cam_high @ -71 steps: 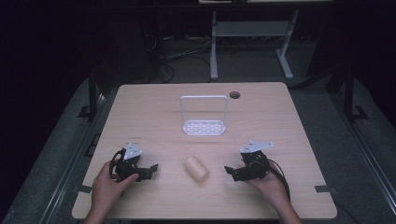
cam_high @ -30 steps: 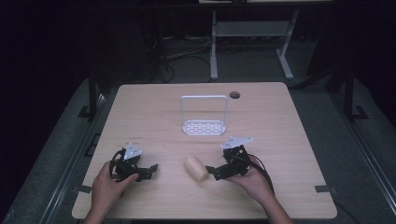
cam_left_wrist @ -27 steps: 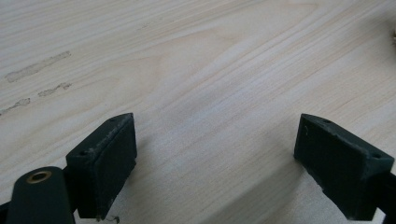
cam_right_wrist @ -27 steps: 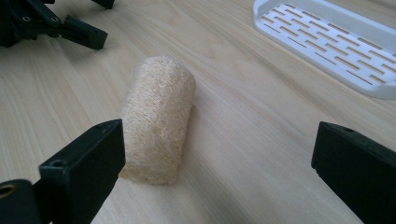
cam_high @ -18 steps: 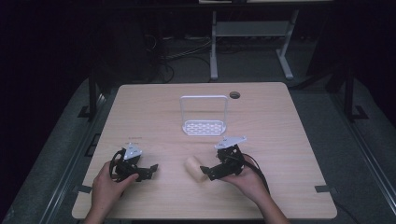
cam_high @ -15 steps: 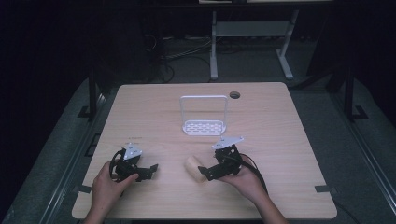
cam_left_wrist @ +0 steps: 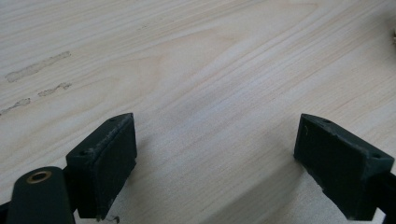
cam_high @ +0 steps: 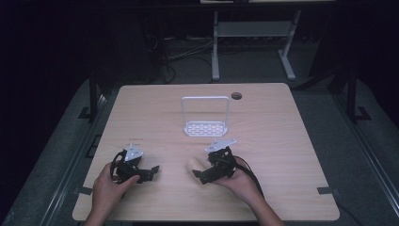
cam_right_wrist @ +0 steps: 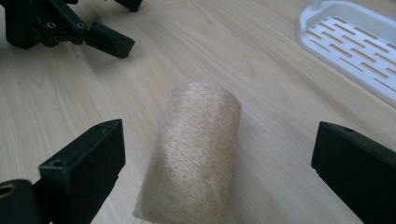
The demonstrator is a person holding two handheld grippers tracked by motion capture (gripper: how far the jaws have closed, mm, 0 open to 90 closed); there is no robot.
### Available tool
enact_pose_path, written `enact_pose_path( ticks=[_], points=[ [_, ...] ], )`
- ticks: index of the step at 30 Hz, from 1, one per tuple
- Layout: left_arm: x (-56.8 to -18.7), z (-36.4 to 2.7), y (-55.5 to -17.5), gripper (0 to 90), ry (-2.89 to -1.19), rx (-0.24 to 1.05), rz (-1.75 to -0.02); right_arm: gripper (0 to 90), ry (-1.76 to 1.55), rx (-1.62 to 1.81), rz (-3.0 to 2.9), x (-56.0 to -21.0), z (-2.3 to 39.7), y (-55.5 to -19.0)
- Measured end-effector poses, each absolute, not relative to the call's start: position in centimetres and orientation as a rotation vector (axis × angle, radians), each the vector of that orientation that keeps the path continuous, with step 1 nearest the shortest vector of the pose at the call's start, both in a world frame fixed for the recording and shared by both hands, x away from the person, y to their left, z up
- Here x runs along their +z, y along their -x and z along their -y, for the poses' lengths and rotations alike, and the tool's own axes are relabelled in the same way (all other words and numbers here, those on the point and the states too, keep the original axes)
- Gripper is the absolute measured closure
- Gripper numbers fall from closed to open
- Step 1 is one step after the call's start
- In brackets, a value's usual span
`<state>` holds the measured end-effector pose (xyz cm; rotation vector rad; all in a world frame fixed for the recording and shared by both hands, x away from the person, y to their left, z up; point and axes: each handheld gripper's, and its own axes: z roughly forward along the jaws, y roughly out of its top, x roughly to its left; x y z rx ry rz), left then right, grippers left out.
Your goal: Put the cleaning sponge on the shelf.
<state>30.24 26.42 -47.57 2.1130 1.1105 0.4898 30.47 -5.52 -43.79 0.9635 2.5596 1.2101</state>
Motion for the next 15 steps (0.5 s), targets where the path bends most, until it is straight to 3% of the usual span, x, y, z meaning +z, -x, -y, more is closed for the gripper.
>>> enact_pose_path(
  ticks=[15],
  points=[
    [-47.6,-26.4,-30.2,12.5,-2.114,0.490,-1.110,2.5,-0.932,1.147,-2.597,-44.9,3.4,-30.3]
  ],
)
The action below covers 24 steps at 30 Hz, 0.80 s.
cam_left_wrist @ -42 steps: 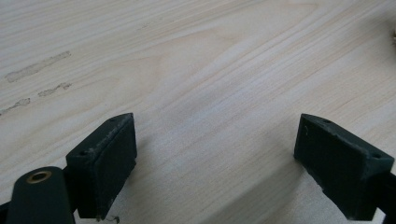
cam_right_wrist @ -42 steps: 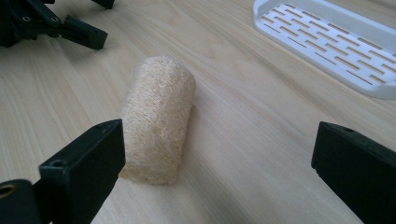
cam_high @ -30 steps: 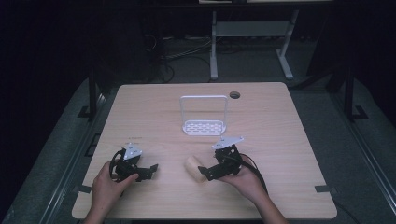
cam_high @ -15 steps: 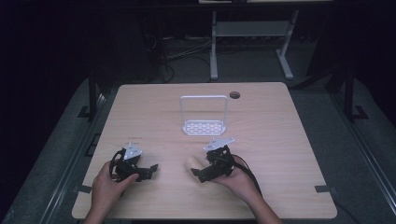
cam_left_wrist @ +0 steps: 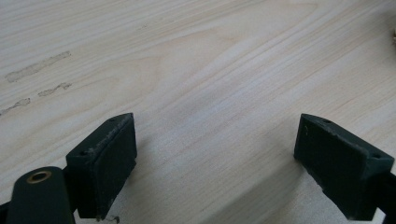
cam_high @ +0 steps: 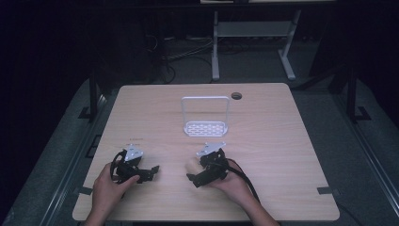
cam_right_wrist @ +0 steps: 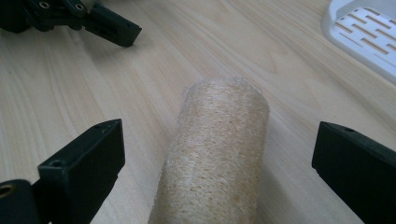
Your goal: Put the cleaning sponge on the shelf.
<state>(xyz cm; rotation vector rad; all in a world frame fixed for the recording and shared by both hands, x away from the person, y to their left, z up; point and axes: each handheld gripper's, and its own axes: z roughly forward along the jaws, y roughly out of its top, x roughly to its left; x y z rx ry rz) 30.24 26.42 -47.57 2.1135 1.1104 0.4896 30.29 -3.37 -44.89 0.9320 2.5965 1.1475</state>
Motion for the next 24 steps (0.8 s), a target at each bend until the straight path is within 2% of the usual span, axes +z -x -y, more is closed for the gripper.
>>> enact_pose_path(
  ticks=[14,15,22,23,24],
  points=[
    [-47.6,-26.4,-30.2,12.5,-2.113,0.489,-1.111,2.9,-0.915,1.079,-2.621,-46.2,2.5,-29.8],
    [-47.6,-26.4,-30.2,12.5,-2.113,0.489,-1.111,5.8,-0.907,1.077,-2.617,-46.2,2.5,-29.7],
    [-47.6,-26.4,-30.2,12.5,-2.113,0.489,-1.111,9.3,-0.911,1.073,-2.616,-46.3,2.6,-29.6],
    [-47.6,-26.4,-30.2,12.5,-2.113,0.489,-1.111,13.6,-0.906,1.072,-2.621,-46.3,2.7,-29.6],
    [-47.6,-26.4,-30.2,12.5,-2.112,0.488,-1.111,13.9,-0.910,1.083,-2.615,-46.2,2.7,-29.5]
  ],
)
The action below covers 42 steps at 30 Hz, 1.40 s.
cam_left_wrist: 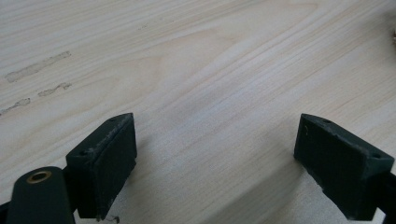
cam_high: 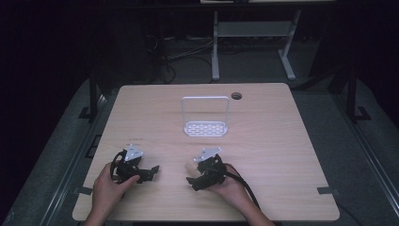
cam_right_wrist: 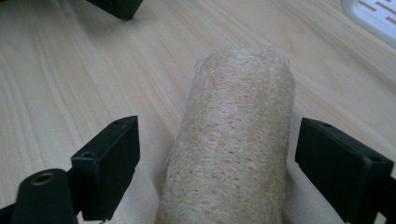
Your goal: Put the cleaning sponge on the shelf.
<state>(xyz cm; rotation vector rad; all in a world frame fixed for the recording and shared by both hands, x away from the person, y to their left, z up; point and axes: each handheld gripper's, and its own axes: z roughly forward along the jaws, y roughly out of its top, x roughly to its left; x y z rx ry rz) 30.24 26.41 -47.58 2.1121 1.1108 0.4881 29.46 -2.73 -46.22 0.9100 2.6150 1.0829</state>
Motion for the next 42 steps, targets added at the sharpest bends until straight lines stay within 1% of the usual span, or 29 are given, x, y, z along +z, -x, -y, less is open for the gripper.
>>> enact_pose_path(
  ticks=[6,7,8,10,11,12,16,19,42],
  points=[
    [-47.6,-26.4,-30.3,12.5,-2.113,0.487,-1.109,16.2,-0.910,1.077,-2.621,-46.2,2.8,-29.4],
    [-47.6,-26.4,-30.3,12.5,-2.113,0.487,-1.109,17.9,-0.910,1.077,-2.620,-46.2,2.9,-29.4],
    [-47.6,-26.4,-30.3,12.5,-2.113,0.487,-1.109,22.3,-0.908,1.077,-2.620,-46.2,2.9,-29.3],
    [-47.6,-26.4,-30.3,12.5,-2.113,0.487,-1.109,24.0,-0.911,1.078,-2.613,-46.2,3.0,-29.2],
    [-47.6,-26.4,-30.3,12.5,-2.113,0.487,-1.109,27.6,-0.908,1.075,-2.610,-46.2,3.1,-29.2],
    [-47.6,-26.4,-30.3,12.5,-2.113,0.487,-1.109,27.6,-0.908,1.075,-2.610,-46.2,3.1,-29.2],
    [-47.6,-26.4,-30.3,12.5,-2.113,0.487,-1.109,36.4,-0.905,1.089,-2.596,-46.1,3.3,-29.1],
    [-47.6,-26.4,-30.3,12.5,-2.113,0.487,-1.109,40.4,-0.907,1.092,-2.593,-46.0,3.4,-29.1],
    [-47.6,-26.4,-30.3,12.5,-2.112,0.487,-1.109,41.2,-0.883,1.092,-2.595,-45.3,4.3,-29.2]
  ],
)
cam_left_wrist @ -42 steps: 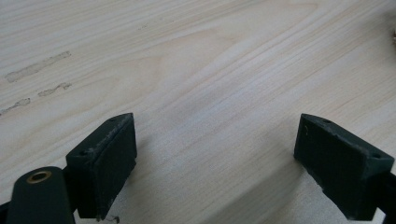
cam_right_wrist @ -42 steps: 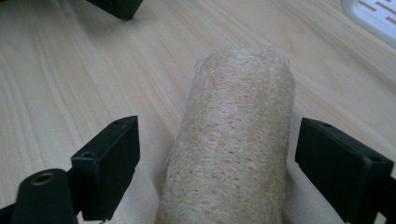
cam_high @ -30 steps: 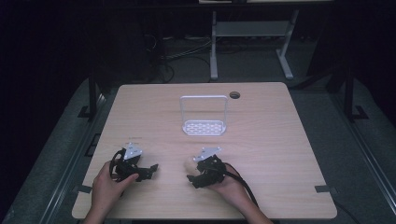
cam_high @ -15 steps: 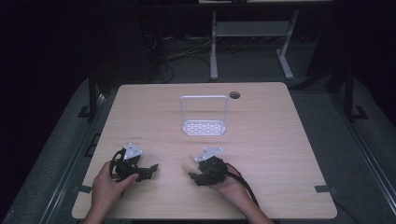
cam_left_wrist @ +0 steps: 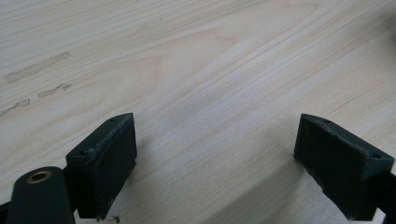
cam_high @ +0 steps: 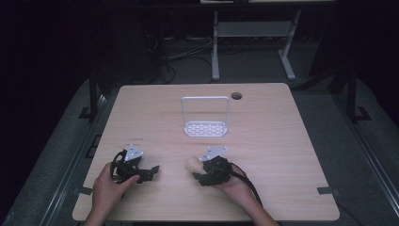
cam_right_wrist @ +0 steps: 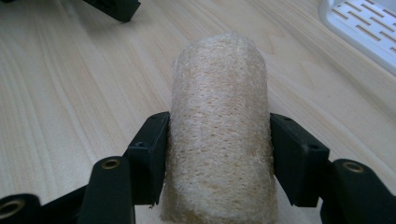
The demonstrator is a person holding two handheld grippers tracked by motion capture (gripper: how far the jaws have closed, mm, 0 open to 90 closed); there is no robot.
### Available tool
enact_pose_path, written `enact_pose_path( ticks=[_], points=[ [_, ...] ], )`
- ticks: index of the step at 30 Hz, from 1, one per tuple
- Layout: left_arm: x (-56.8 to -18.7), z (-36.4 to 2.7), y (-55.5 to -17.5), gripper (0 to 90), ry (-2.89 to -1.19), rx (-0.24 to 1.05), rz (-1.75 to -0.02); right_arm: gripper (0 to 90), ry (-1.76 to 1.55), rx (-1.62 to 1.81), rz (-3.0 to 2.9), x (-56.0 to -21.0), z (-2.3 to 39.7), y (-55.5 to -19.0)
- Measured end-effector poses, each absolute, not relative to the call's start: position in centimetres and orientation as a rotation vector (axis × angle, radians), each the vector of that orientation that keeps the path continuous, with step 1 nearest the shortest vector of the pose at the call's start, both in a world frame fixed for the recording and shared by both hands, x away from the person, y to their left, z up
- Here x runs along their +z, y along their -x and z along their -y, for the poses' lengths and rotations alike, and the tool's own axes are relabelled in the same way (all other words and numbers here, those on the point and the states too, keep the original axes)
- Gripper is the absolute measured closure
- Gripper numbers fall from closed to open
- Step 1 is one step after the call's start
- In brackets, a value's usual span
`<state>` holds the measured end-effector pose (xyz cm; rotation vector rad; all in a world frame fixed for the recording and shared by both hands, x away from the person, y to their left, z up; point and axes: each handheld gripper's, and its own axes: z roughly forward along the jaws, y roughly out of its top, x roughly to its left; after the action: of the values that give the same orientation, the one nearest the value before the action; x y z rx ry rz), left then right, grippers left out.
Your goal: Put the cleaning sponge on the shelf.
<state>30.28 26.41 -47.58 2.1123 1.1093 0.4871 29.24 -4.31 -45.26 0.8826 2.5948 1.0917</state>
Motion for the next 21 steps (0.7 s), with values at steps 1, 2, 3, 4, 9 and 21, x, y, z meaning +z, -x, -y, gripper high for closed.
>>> enact_pose_path(
  ticks=[1,2,3,4,9,21],
  points=[
    [-47.6,-26.4,-30.3,12.5,-2.113,0.487,-1.109,41.2,-0.879,1.093,-2.593,-45.2,4.4,-29.3],
    [-47.6,-26.4,-30.3,12.5,-2.113,0.487,-1.109,41.2,-0.882,1.093,-2.591,-45.2,4.5,-29.3],
    [-47.6,-26.4,-30.3,12.5,-2.113,0.487,-1.109,41.2,-0.888,1.092,-2.585,-45.1,4.6,-29.4],
    [-47.6,-26.4,-30.3,12.5,-2.112,0.487,-1.109,41.2,-0.888,1.092,-2.585,-45.1,4.6,-29.4],
    [-47.6,-26.4,-30.3,12.5,-2.113,0.487,-1.109,41.2,-0.887,1.092,-2.577,-44.7,5.1,-29.6],
    [-47.6,-26.4,-30.3,12.5,-2.113,0.487,-1.109,41.2,-0.911,1.099,-2.547,-44.0,6.2,-30.2]
  ],
)
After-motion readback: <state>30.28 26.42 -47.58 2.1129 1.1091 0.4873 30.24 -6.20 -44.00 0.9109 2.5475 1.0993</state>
